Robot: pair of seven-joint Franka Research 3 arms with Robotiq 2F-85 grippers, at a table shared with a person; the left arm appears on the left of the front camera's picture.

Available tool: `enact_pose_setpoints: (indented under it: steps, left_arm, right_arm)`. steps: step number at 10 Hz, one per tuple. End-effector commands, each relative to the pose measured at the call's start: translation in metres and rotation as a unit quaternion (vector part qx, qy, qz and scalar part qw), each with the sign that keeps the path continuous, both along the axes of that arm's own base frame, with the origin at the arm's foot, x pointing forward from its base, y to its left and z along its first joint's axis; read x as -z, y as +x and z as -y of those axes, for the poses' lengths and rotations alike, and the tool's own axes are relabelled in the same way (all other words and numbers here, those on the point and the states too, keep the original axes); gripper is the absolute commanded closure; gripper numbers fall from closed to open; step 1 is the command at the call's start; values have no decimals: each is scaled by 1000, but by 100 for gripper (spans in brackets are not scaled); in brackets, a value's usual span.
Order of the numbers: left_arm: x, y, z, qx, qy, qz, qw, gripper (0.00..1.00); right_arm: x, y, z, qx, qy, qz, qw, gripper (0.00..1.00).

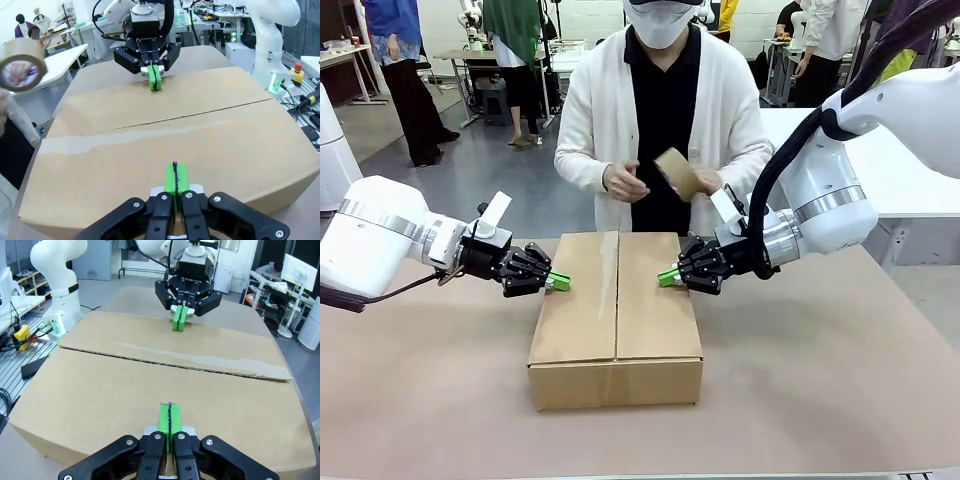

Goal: Wrap the clocks to prevent damage.
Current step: After the human seals the box with tape, release both hands from the side flaps of the Package Box.

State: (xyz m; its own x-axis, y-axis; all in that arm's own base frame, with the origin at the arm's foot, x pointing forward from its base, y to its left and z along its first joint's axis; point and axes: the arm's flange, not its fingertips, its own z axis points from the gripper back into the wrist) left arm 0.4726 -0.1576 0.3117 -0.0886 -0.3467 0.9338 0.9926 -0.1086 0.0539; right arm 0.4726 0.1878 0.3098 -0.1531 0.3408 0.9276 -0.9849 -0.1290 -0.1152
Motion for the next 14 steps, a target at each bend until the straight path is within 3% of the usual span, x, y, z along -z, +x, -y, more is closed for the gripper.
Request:
enact_pose_setpoints:
  steps: [1, 14]
  left_arm:
    - [3, 0, -1, -4, 7, 4, 1000, 99]
    - [3, 0, -1, -4, 7, 4, 1000, 99]
  right_arm:
    - [4, 0, 0, 3, -6, 0, 1000, 99]
    - [4, 0, 0, 3, -6, 0, 1000, 99]
